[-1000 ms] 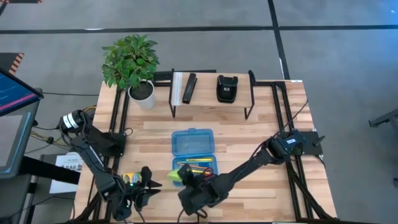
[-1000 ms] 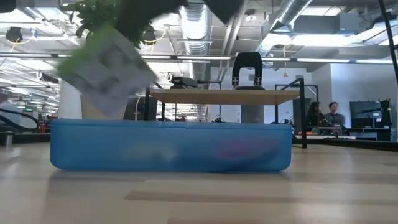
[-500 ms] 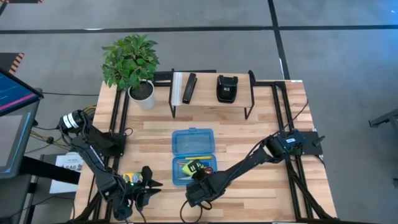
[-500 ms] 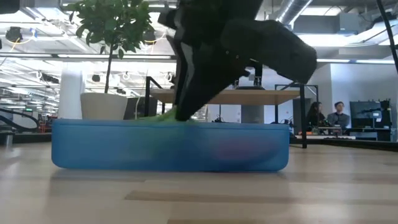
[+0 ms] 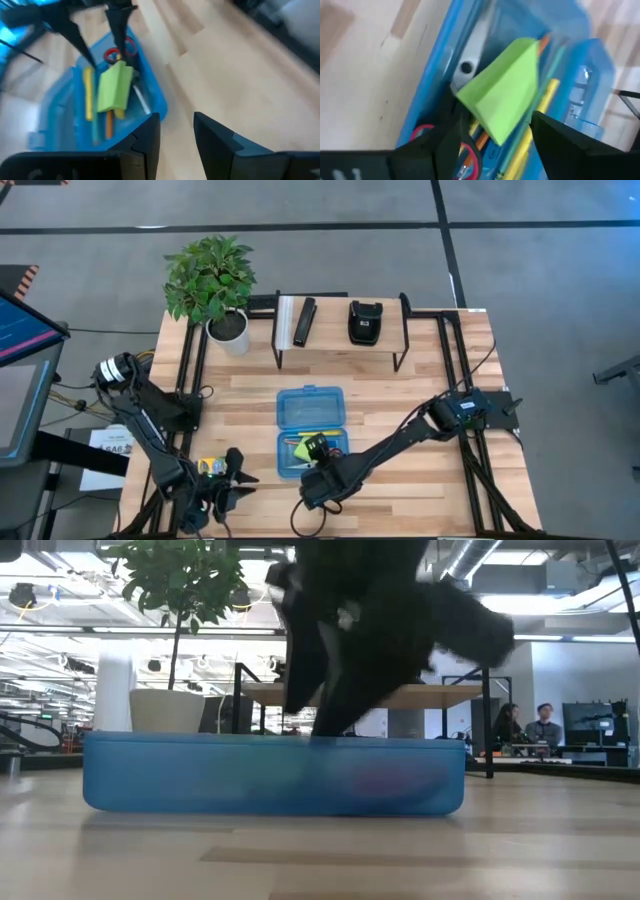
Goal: Pack school essentials
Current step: Put the crayon box into the blue pencil box
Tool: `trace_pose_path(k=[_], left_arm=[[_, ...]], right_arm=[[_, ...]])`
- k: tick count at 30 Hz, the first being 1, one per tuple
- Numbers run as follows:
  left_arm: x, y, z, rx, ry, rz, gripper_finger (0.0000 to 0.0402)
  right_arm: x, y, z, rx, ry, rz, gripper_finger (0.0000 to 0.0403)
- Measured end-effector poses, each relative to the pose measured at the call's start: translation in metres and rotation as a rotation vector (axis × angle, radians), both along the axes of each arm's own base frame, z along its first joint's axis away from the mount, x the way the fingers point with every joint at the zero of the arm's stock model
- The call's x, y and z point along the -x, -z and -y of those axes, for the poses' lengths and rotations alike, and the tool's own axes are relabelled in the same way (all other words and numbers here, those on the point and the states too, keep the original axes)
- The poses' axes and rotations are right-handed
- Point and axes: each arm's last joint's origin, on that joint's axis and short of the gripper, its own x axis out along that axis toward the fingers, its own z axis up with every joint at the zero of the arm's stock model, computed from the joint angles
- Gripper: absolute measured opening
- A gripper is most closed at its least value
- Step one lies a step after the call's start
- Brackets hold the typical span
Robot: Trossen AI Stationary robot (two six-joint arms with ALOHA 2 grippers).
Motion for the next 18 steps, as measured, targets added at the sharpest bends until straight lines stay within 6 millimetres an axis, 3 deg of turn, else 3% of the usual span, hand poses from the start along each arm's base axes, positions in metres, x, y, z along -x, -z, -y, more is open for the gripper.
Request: trace_pose_path(k=[5, 8, 13, 18], left_arm=[[0.009, -0.026, -0.012, 0.249, -0.076, -0.047, 0.0107], [0.018, -0.037, -0.026, 0.346, -0.165, -0.097, 0.0108], [0.03, -0.039, -0.044, 0.401, -0.294, -0.235, 0.0115], [0.031, -0.03, -0.049, 0.452, -0.394, -0.452, 0.0166]], right_arm=[[-0.003, -0.032, -0.002, -0.082, 0.037, 0.13, 0.0256], [-0.015, -0.044, -0.004, -0.195, 0.033, 0.262, 0.0256], [-0.032, -0.051, 0.003, -0.344, -0.042, 0.319, 0.0255], [-0.036, -0.05, 0.016, -0.352, 0.009, 0.313, 0.0255]])
